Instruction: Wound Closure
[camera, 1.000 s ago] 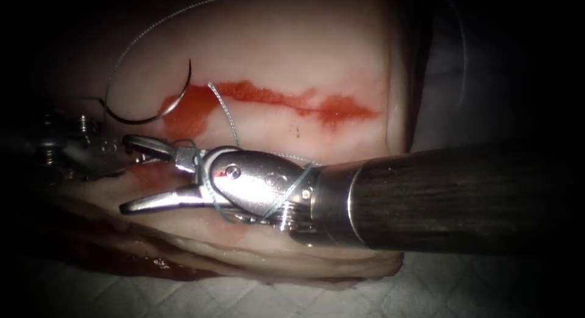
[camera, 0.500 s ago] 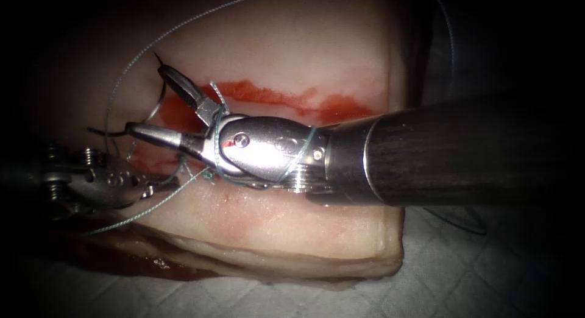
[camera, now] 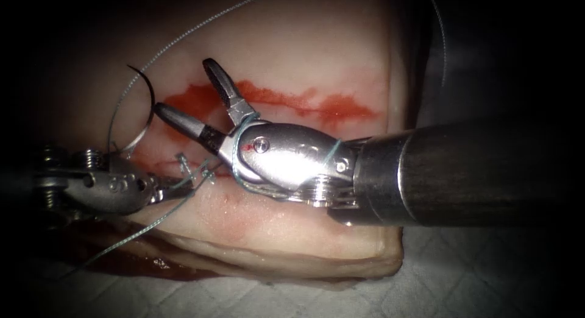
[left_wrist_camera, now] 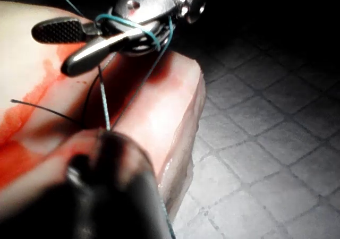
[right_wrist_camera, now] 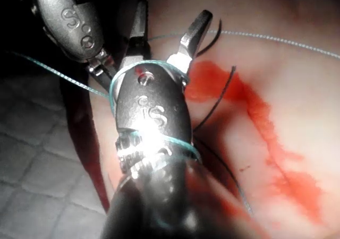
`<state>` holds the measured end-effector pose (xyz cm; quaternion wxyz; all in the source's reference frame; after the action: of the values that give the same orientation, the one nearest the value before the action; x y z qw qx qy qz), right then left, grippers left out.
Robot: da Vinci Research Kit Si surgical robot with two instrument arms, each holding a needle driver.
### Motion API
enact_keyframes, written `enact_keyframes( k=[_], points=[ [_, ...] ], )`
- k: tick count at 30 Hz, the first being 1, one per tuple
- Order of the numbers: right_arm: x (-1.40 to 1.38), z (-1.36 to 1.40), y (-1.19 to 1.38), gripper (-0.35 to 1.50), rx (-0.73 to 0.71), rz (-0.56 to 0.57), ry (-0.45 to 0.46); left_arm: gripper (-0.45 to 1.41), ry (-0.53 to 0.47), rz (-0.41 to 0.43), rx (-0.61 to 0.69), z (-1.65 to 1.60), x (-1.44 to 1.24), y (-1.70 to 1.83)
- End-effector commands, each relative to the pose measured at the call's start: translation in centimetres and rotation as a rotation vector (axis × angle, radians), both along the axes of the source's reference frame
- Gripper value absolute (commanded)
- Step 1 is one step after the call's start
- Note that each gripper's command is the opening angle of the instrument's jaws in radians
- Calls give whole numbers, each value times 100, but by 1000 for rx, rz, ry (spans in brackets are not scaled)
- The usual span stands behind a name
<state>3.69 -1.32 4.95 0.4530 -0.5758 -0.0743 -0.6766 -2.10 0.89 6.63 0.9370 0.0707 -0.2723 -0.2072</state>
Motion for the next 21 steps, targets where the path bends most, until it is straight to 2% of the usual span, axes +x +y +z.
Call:
enact_keyframes(
  k=[1, 5, 13, 15, 17, 21],
  points=[
    [4, 5, -4, 99, 44, 9, -9, -45, 17, -6, -15, 9, -1, 2],
    [-1, 20, -11, 96, 149, 37, -68, -45, 52, -34, -39, 14, 13, 12],
    [-4, 37, -10, 93, 212, 91, -62, -45, 60, -42, -133, 4, 13, 27],
    [-5, 39, -9, 93, 225, 103, -76, -45, 70, -32, -166, 1, 14, 28],
    [-8, 43, -4, 93, 251, 148, -80, -45, 111, 25, -220, 1, 13, 17],
    [-13, 46, -2, 93, 259, 161, -86, -45, 137, 87, -252, -4, 19, 9]
  ],
)
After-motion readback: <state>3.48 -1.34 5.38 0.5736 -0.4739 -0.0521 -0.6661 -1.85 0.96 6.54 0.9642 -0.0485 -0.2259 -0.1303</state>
